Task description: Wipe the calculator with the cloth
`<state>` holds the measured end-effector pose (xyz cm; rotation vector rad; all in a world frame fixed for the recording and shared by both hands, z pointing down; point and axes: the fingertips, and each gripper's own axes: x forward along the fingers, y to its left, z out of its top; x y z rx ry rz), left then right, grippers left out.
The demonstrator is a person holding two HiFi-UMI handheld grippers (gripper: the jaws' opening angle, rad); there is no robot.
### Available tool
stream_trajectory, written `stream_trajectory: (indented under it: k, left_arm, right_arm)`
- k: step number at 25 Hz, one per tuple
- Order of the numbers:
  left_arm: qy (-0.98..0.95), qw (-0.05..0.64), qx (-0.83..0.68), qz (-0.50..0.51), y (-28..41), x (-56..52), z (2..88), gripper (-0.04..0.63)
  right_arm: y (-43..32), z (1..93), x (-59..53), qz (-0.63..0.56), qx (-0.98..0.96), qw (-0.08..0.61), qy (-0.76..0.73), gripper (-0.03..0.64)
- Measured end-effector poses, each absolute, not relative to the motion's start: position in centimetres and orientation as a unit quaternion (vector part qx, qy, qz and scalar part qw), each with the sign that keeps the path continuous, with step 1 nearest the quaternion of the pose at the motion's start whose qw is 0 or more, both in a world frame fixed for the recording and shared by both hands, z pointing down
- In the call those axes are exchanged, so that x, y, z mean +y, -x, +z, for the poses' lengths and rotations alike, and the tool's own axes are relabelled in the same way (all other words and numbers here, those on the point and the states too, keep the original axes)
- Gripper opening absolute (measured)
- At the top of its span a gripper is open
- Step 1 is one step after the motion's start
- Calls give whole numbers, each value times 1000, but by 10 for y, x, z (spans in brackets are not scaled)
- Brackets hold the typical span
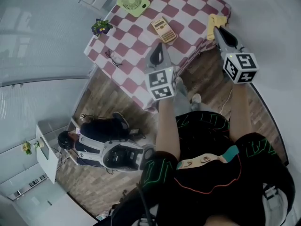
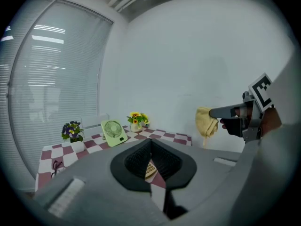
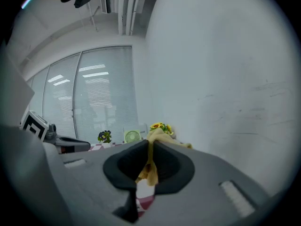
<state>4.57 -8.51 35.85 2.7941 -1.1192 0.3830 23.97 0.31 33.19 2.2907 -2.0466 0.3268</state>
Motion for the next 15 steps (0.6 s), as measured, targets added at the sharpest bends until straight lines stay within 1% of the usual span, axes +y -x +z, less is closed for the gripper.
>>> stream_trajectory:
  k: [5,11,15]
  left_arm:
    - [-913,57,-383,127,-45,-114,367,9]
    - [-916,57,-376,125,-67,-150,364,9]
    - [-905,78,-392,142,-58,-180,382,11]
  right_arm:
    - [-243,331,-24,95,-673,34,-733,35]
    - [-260,321,-65,88,-682,42,-725,35]
    - [-255,335,-105,99,-696,59,-708,35]
